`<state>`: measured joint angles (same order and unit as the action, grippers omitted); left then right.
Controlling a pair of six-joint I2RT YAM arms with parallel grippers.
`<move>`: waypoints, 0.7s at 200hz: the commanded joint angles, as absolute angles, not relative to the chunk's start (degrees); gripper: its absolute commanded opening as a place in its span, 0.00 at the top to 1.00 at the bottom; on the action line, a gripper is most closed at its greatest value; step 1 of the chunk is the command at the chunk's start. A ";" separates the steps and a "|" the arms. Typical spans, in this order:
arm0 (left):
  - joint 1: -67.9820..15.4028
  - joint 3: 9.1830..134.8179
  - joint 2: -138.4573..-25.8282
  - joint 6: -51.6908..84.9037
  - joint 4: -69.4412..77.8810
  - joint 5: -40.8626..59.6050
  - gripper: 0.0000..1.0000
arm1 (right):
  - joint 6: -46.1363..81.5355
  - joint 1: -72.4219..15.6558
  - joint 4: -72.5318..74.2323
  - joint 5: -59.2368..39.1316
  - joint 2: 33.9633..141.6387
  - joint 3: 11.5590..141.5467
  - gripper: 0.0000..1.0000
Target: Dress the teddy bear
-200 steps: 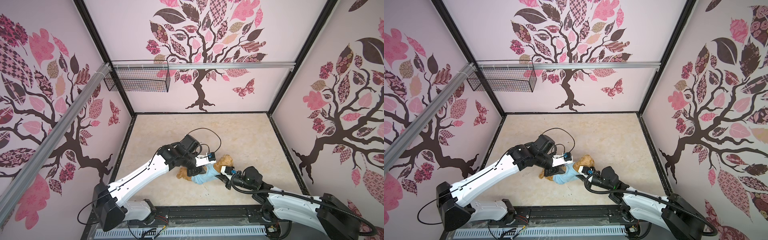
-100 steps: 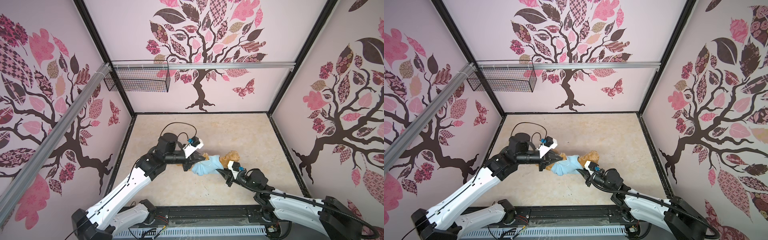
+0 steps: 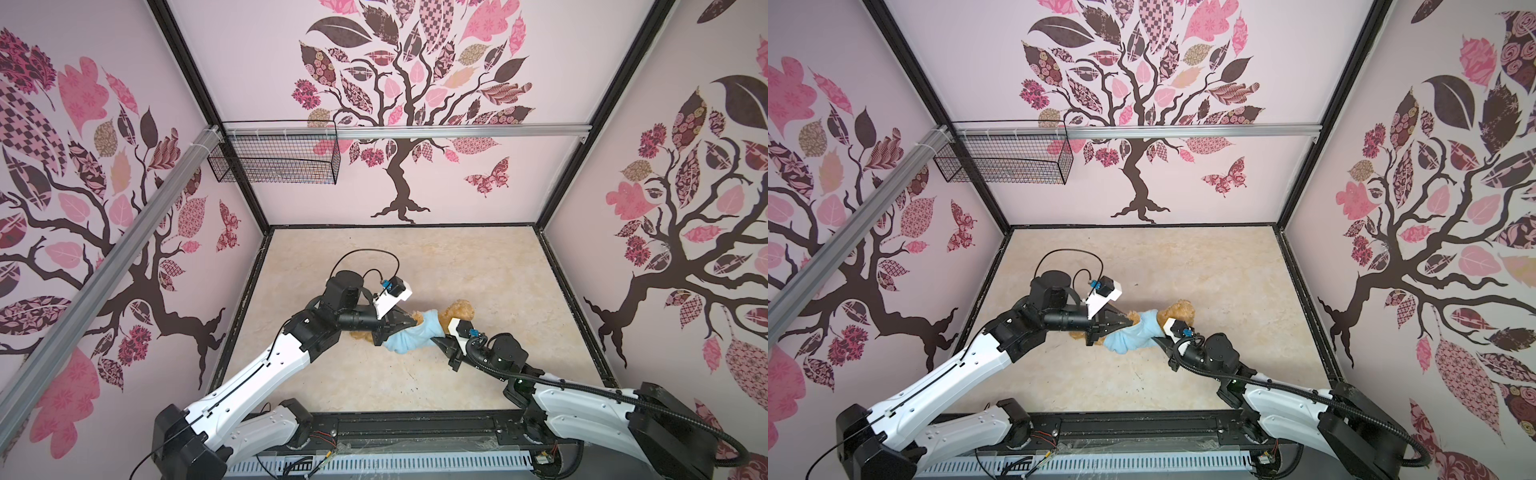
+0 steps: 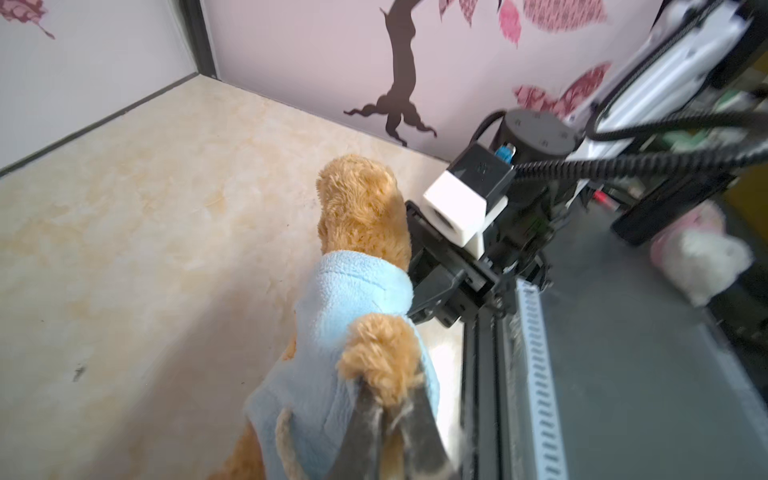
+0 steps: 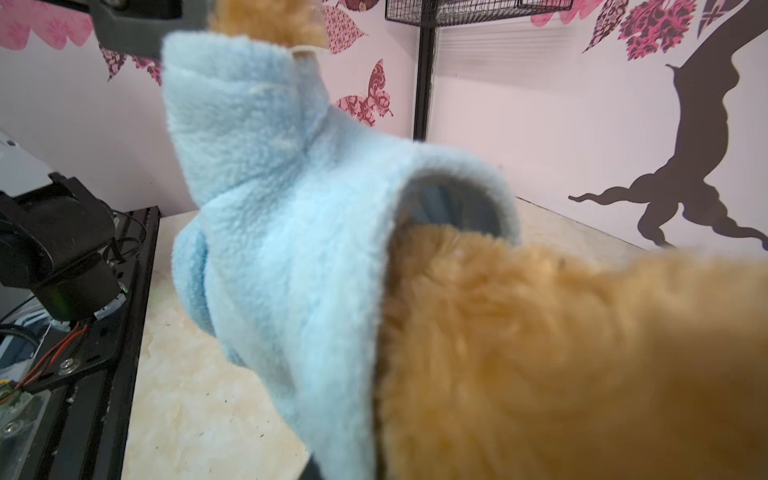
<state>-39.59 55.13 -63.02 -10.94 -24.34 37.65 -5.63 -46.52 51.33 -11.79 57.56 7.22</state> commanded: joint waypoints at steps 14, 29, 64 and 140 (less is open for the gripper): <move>-40.16 60.46 -64.00 -21.84 -35.23 35.98 0.67 | -11.06 -46.19 46.49 -15.05 56.37 8.95 0.92; -40.17 61.88 -64.67 -22.35 -36.79 35.29 0.60 | -11.51 -46.23 46.58 -15.97 56.21 8.91 0.92; -40.25 64.12 -66.73 -23.45 -39.40 32.19 0.53 | -11.25 -46.19 47.49 -17.04 56.34 8.47 0.92; -43.29 66.88 -71.96 -24.12 -40.44 30.97 0.54 | -10.90 -46.18 47.94 -17.57 56.17 8.49 0.92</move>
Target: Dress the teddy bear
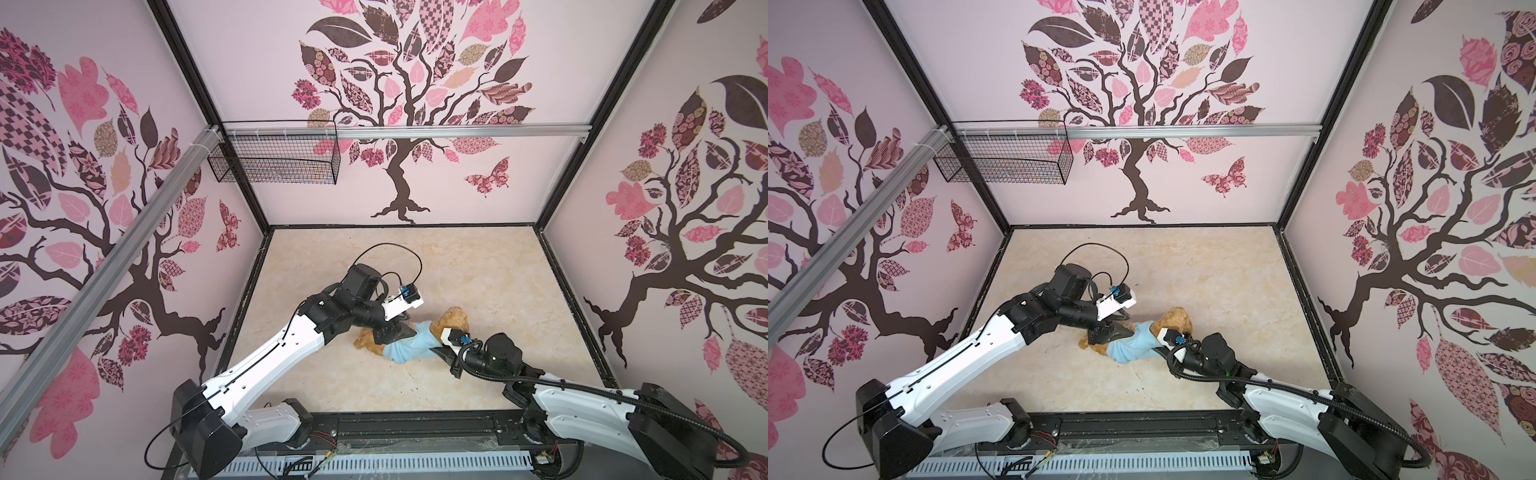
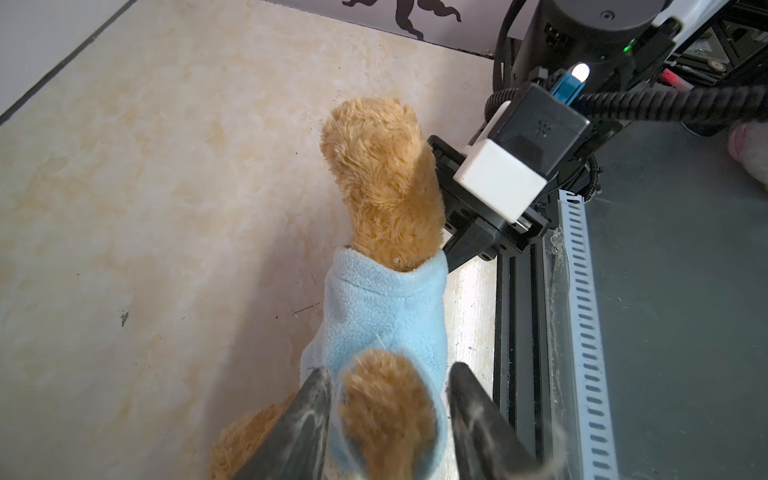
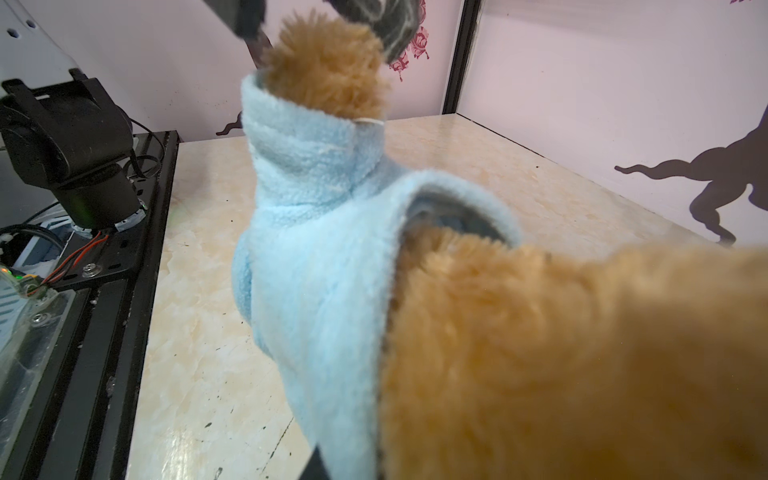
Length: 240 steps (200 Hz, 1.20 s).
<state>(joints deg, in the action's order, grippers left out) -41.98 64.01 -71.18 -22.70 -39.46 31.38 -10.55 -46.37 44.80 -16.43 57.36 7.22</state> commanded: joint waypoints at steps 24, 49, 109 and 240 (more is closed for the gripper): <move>-43.51 67.52 -73.29 -24.48 -41.61 28.59 0.68 | -10.90 -46.18 47.94 -17.34 56.09 8.36 0.92; -43.51 67.97 -72.71 -23.45 -41.49 29.05 0.79 | -10.82 -46.22 47.75 -15.48 55.68 7.56 0.92; -40.08 56.61 -63.60 -5.23 -19.38 38.95 1.00 | -2.42 -46.15 30.43 1.00 56.98 12.95 0.65; -39.69 52.39 -70.26 2.03 -13.94 30.75 1.00 | -3.11 -46.30 20.68 -10.20 46.26 23.40 0.20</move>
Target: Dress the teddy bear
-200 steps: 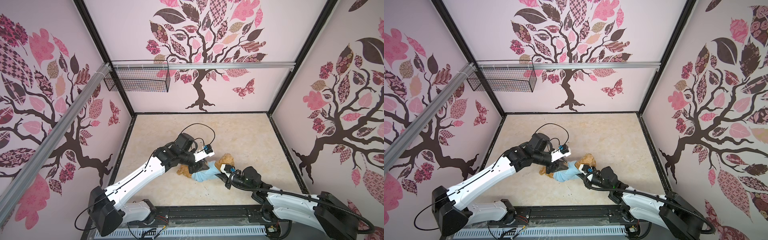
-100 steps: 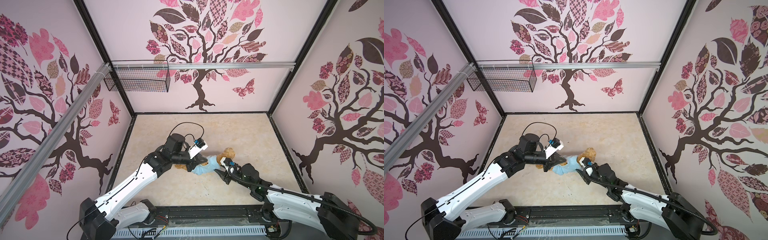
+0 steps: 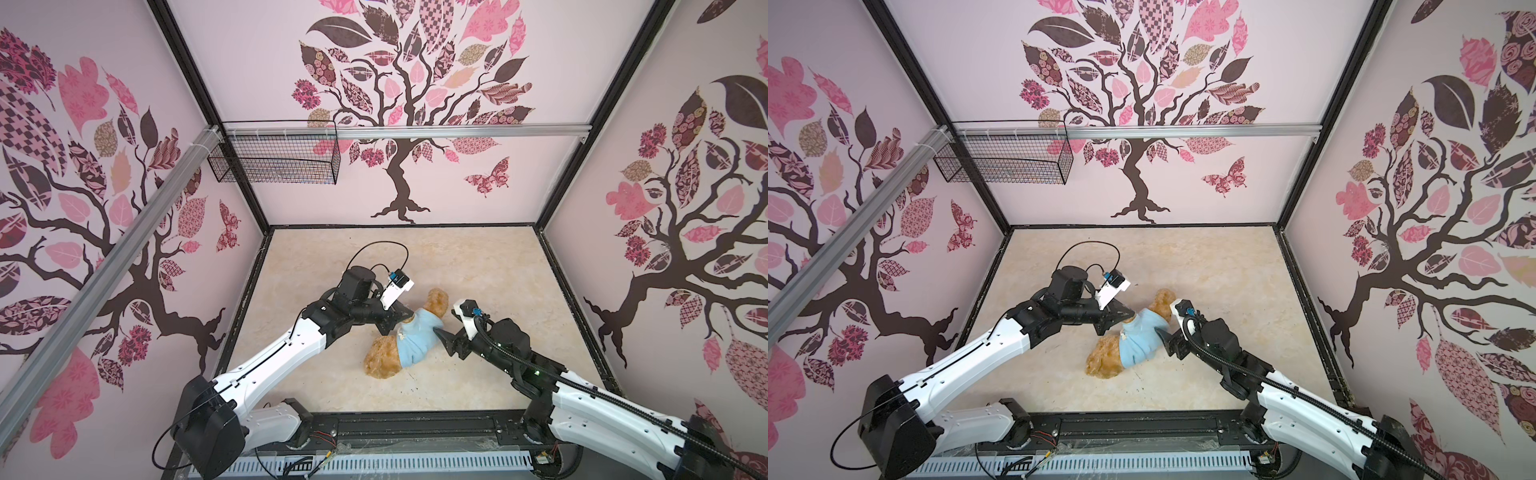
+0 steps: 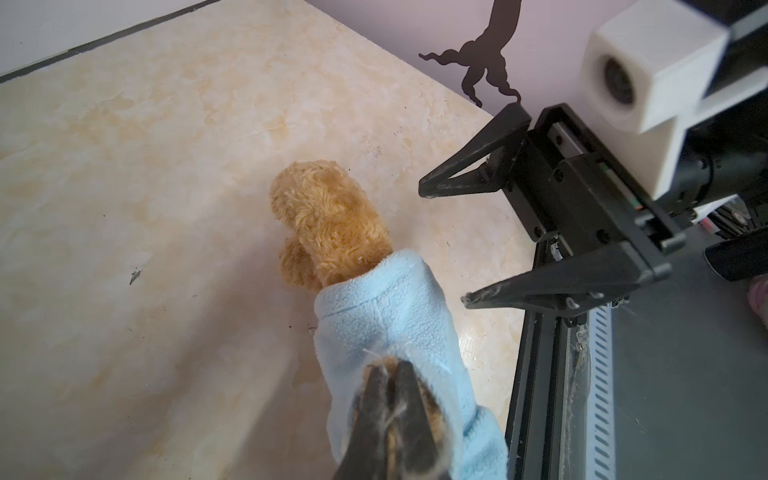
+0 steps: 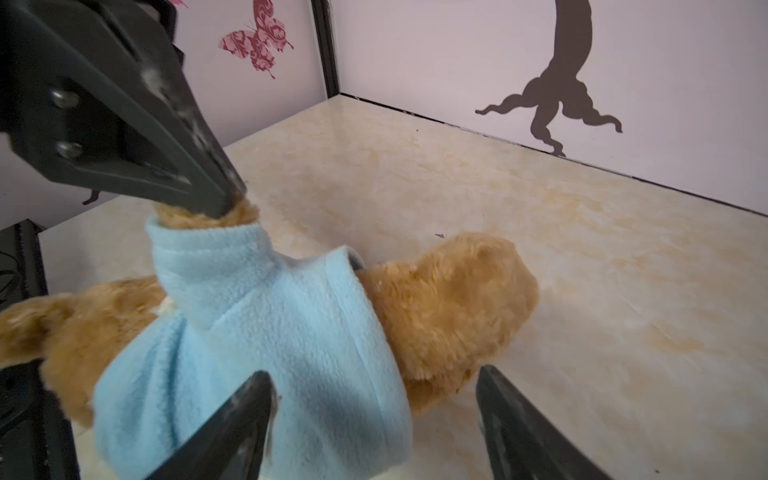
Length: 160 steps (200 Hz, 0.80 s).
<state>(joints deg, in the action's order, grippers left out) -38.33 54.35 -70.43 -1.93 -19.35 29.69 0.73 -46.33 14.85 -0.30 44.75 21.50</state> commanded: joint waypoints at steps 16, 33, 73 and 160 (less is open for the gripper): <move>-40.46 52.20 -70.55 3.49 -13.05 31.21 1.00 | -4.41 -46.24 26.69 -15.30 48.84 23.29 0.21; -41.17 51.95 -70.75 4.58 -11.92 31.68 1.00 | -5.47 -46.34 32.28 -19.72 52.47 23.44 0.22; -42.31 52.57 -71.43 5.05 -11.26 32.43 1.00 | -5.44 -46.42 40.92 -20.30 60.62 22.47 0.24; -43.07 55.60 -67.24 8.72 -8.80 39.35 1.00 | -1.10 -46.42 47.92 -12.07 71.75 15.28 0.62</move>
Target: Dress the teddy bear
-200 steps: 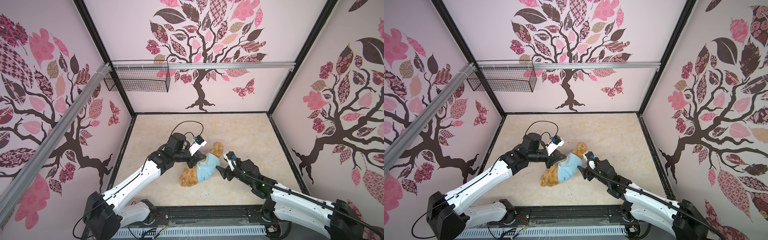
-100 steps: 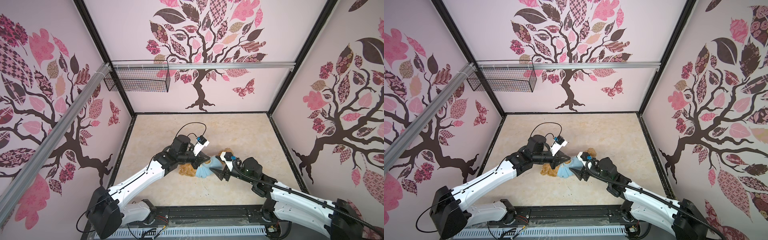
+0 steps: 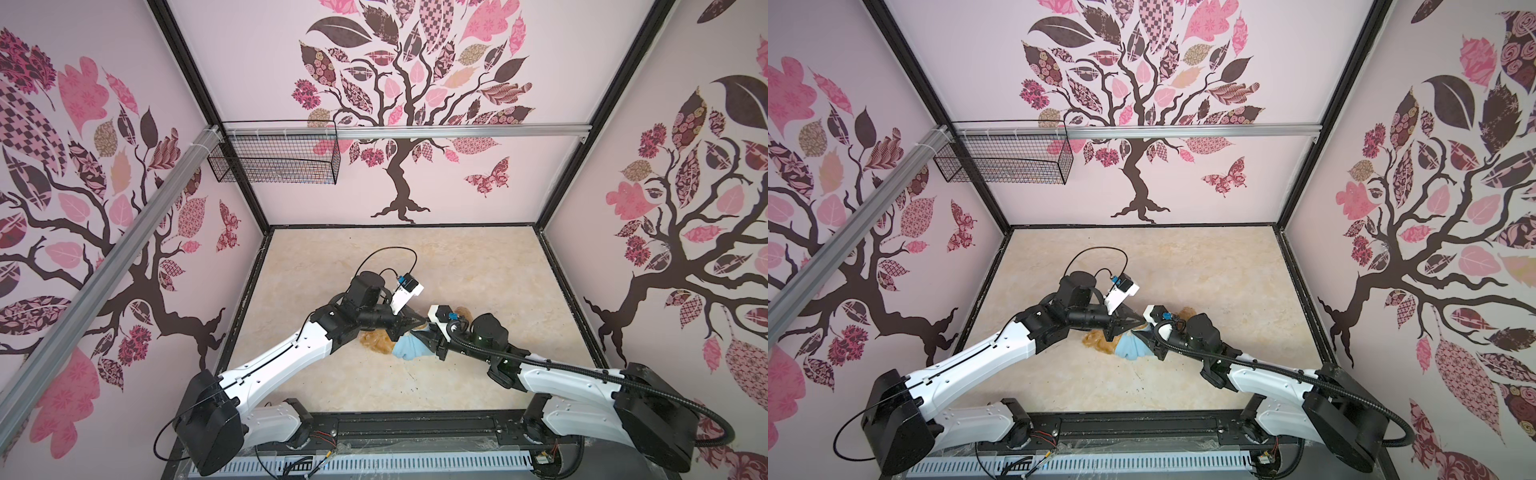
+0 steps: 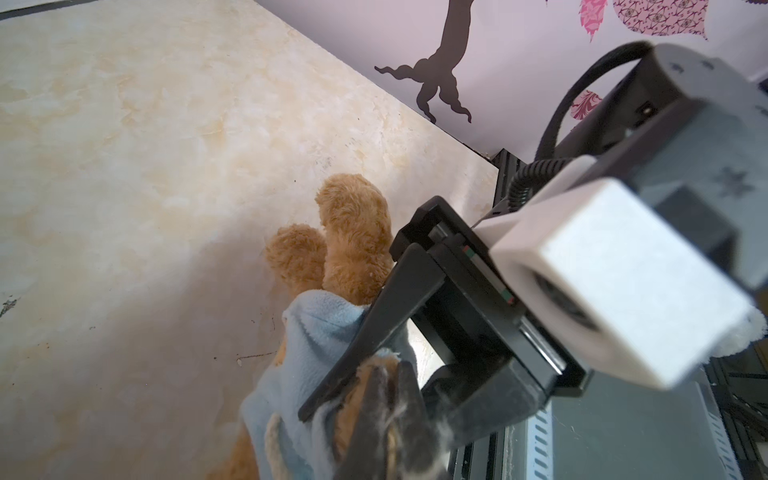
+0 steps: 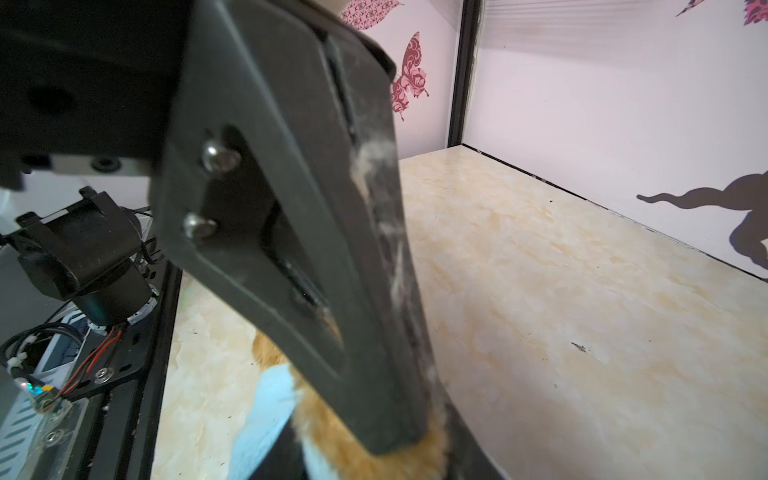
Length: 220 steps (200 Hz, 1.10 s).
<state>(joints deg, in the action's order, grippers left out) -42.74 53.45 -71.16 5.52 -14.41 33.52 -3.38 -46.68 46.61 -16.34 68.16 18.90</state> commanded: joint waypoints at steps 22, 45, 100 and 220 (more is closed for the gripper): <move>-42.98 55.65 -66.05 11.67 -5.21 40.58 1.00 | 0.52 -46.45 49.54 -11.54 74.91 14.03 0.58; -42.82 55.79 -67.01 9.98 -6.72 39.84 1.00 | 1.19 -46.42 50.51 -11.51 75.05 13.98 0.51; -37.24 53.86 -70.31 4.31 -11.05 29.05 1.00 | 0.89 -46.32 39.58 -13.74 59.13 19.38 0.21; -39.30 47.63 -74.77 4.03 -16.88 22.49 0.83 | 9.96 -34.10 19.81 -4.75 48.84 24.92 0.17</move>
<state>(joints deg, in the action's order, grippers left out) -35.31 55.81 -76.64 -0.23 -17.54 20.78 7.94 -34.09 22.46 -7.60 49.32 24.73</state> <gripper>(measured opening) 0.076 0.829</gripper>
